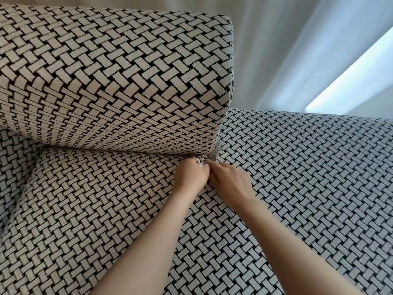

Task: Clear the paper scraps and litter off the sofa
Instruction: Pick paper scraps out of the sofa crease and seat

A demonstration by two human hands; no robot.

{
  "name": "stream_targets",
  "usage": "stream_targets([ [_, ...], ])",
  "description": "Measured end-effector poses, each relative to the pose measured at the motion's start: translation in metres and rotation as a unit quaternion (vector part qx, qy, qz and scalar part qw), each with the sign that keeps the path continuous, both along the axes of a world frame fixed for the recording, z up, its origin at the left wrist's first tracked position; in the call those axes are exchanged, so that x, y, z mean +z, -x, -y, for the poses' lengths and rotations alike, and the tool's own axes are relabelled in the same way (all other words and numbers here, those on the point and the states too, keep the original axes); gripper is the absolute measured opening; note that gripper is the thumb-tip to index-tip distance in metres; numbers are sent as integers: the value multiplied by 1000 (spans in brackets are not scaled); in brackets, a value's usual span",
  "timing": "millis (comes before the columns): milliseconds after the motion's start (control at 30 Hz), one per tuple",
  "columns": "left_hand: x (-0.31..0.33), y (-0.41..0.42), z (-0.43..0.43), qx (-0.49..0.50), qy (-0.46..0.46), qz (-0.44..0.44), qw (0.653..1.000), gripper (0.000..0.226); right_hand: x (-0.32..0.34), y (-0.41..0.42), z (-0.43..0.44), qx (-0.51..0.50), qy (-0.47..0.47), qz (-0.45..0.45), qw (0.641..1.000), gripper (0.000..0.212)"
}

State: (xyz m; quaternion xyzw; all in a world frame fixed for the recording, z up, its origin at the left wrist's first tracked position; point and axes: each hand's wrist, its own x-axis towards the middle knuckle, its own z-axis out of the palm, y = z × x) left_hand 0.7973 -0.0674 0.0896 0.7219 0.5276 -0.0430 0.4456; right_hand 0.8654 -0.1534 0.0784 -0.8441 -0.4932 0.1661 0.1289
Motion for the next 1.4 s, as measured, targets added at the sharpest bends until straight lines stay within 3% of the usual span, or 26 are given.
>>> stream_targets([
  [100, -2, 1, 5, -75, -108, -40, 990, 26, -2, 5, 13, 1, -26, 0, 1000, 39],
  [167, 0, 2, 7, -133, -162, -56, 976, 30, -4, 4, 13, -57, -57, -41, 996, 35],
  [300, 2, 2, 13, -206, -196, -52, 958, 43, -5, -9, -3, -236, -135, -142, 952, 27],
  [367, 2, -1, 16, -220, -193, -50, 955, 40, -4, -17, -13, -251, -107, -159, 949, 37],
  [500, 0, 0, 15, -194, -164, -28, 967, 23, 3, -29, -28, -169, -20, -148, 974, 48],
  [633, 3, 9, 11, -141, -119, 7, 983, 37, -1, -39, -28, -155, -22, -178, 971, 47],
  [733, 6, 14, 4, -79, -96, -13, 992, 42, 0, -38, -25, -165, -48, -205, 964, 41],
  [800, 7, 11, -2, -100, -85, -59, 990, 40, 6, -43, -31, -184, -80, -166, 966, 37],
  [867, 8, 5, -7, -122, -74, -95, 985, 33, 13, -55, -46, -175, -53, -57, 981, 40],
  [933, 5, -1, -11, -159, -88, -125, 975, 24, 13, -71, -64, -113, 26, 18, 993, 49],
  [1033, -1, -9, -17, -204, -97, -160, 961, 27, -3, -88, -75, 13, 136, 38, 990, 57],
  [1233, 4, -23, -26, -224, -60, -206, 951, 41, 2, -98, -84, 144, 210, 95, 962, 63],
  [1400, 10, -22, -26, -205, -44, -207, 956, 49, 0, -82, -71, 193, 188, 24, 963, 63],
])
